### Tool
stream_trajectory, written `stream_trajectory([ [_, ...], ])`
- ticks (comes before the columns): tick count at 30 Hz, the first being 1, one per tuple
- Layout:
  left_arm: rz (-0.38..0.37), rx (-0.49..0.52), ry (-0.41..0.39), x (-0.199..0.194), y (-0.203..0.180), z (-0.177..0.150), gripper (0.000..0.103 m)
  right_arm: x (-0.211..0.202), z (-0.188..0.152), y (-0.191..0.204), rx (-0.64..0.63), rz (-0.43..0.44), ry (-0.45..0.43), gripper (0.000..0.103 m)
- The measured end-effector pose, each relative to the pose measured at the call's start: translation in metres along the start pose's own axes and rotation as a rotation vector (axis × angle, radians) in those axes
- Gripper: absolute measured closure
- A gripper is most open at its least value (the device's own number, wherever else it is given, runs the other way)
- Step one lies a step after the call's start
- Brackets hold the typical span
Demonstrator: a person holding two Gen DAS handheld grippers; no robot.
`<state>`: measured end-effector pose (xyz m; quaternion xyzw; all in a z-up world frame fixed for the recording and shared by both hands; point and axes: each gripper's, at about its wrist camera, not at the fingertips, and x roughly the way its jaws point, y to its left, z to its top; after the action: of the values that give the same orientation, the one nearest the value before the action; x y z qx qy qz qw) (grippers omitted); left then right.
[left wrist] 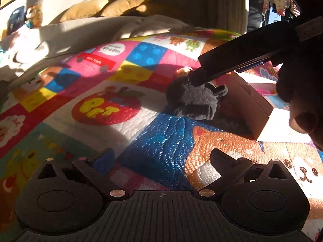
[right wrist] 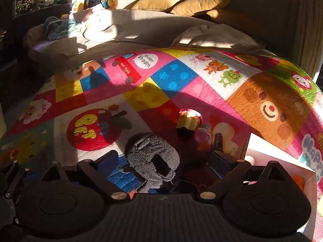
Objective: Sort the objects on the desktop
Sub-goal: 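Drop the bottle into the white box with the left gripper while the right drops the wipes pack in, then grasp the black plush toy with the right gripper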
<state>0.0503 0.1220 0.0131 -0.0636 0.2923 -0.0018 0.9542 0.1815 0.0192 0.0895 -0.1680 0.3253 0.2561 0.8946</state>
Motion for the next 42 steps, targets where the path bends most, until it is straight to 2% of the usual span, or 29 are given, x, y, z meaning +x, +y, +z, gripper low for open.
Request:
stream_trajectory([
  [4,-0.012,0.006,-0.005,-0.001,-0.001,-0.003,0.000,0.061,0.000,0.014,-0.025,-0.035,0.113,0.008],
  [5,-0.016,0.009,-0.004,-0.001,-0.001,-0.003,0.000,0.068,-0.002,0.013,-0.021,-0.016,0.141,0.027],
  [6,-0.028,0.006,-0.003,-0.001,-0.001,-0.003,0.000,0.067,-0.002,0.012,-0.011,-0.011,0.143,0.028],
  [8,-0.052,-0.009,-0.001,-0.001,0.002,-0.003,0.000,0.039,-0.007,0.002,0.051,0.013,0.102,0.030],
  [10,-0.059,-0.023,0.000,-0.001,0.004,-0.003,0.000,-0.008,-0.016,-0.015,0.125,0.096,0.054,0.030],
  [12,-0.063,-0.026,0.003,-0.002,0.004,-0.003,0.000,-0.056,-0.031,-0.030,0.153,0.136,0.005,0.029],
  [14,-0.061,-0.020,0.005,-0.002,0.002,-0.004,0.000,-0.105,-0.054,-0.044,0.159,0.092,-0.036,0.029],
  [17,-0.048,-0.002,0.020,0.001,-0.001,-0.003,0.000,-0.135,-0.092,-0.069,0.218,-0.005,0.018,0.029],
  [20,-0.008,0.019,0.046,0.005,-0.006,-0.002,0.000,-0.139,-0.132,-0.099,0.308,-0.105,0.089,0.029],
  [23,0.041,0.067,0.052,0.006,-0.017,0.000,0.000,-0.126,-0.167,-0.130,0.395,-0.199,0.145,0.028],
  [26,0.000,0.057,0.039,0.007,-0.026,0.009,0.000,-0.116,-0.189,-0.145,0.429,-0.227,0.156,0.022],
  [28,-0.014,0.046,0.018,0.015,-0.034,0.023,0.000,-0.123,-0.199,-0.147,0.427,-0.192,0.102,0.019],
  [31,0.007,0.068,-0.031,0.035,-0.050,0.050,0.000,-0.142,-0.211,-0.151,0.446,-0.147,-0.011,0.015],
  [33,-0.005,0.068,-0.034,0.056,-0.060,0.072,0.002,-0.152,-0.218,-0.153,0.466,-0.148,-0.068,0.011],
  [34,-0.014,0.071,-0.033,0.066,-0.066,0.081,0.014,-0.156,-0.220,-0.154,0.474,-0.157,-0.089,0.011],
  [35,-0.030,0.088,-0.019,0.080,-0.075,0.091,0.040,-0.158,-0.223,-0.155,0.483,-0.164,-0.103,0.011],
  [36,-0.037,0.107,-0.002,0.091,-0.082,0.099,0.046,-0.161,-0.226,-0.157,0.497,-0.168,-0.116,0.011],
  [38,-0.034,0.139,0.010,0.114,-0.097,0.108,0.028,-0.166,-0.231,-0.162,0.529,-0.164,-0.134,0.011],
  [39,-0.027,0.152,0.009,0.124,-0.102,0.110,0.024,-0.167,-0.233,-0.165,0.547,-0.165,-0.143,0.011],
  [40,-0.019,0.163,0.011,0.133,-0.107,0.112,0.021,-0.168,-0.234,-0.167,0.558,-0.170,-0.148,0.010],
  [42,0.017,0.154,0.018,0.151,-0.113,0.115,0.022,-0.168,-0.236,-0.170,0.575,-0.177,-0.155,0.008],
])
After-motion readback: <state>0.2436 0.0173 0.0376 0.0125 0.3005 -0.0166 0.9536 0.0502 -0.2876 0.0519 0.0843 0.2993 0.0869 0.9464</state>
